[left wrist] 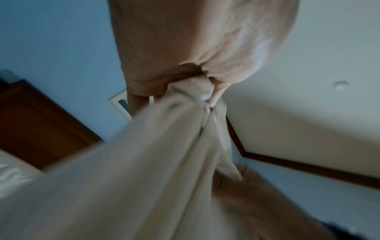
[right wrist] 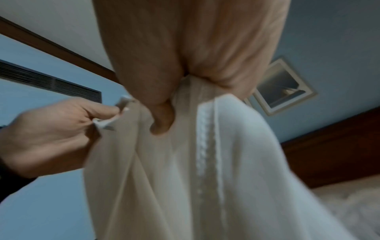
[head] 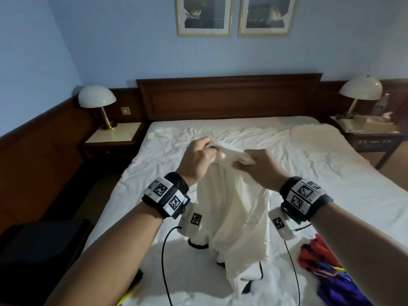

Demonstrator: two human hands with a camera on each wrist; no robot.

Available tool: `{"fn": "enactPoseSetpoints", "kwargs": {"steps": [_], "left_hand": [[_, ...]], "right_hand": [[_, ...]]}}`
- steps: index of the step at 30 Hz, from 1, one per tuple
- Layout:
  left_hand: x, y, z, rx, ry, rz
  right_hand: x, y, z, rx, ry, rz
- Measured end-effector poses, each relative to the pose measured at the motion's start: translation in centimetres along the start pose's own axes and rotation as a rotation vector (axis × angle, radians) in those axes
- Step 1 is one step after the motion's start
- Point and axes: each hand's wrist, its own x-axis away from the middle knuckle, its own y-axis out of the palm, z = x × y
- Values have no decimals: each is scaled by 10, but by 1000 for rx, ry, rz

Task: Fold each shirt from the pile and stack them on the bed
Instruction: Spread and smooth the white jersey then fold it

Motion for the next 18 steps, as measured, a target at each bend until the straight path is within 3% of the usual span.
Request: {"fn": "enactPoseSetpoints", "kwargs": {"steps": [3, 5, 9, 11, 14, 16, 18], "left_hand": [[2, -21, -2, -55, 36, 94], [7, -32, -10, -131, -65, 71], [17, -11, -12, -65, -152, -279], [13, 13, -12, -135, -155, -350], [2, 33, -16, -216, -129, -161], [-1, 33, -13, -66, -137, -60], [0, 34, 1, 58, -89, -41]], "right_hand": [[6, -7, 13, -152, 101, 63], [9, -10, 7, -225, 106, 44], [1, -8, -19, -195, -31, -12], [-4, -9, -26, -162, -90, -26], [-7, -20, -24, -63, -130, -54], [-7, -29, -13, 44, -139, -31], [-6, -37, -2, 158, -116, 12]]}}
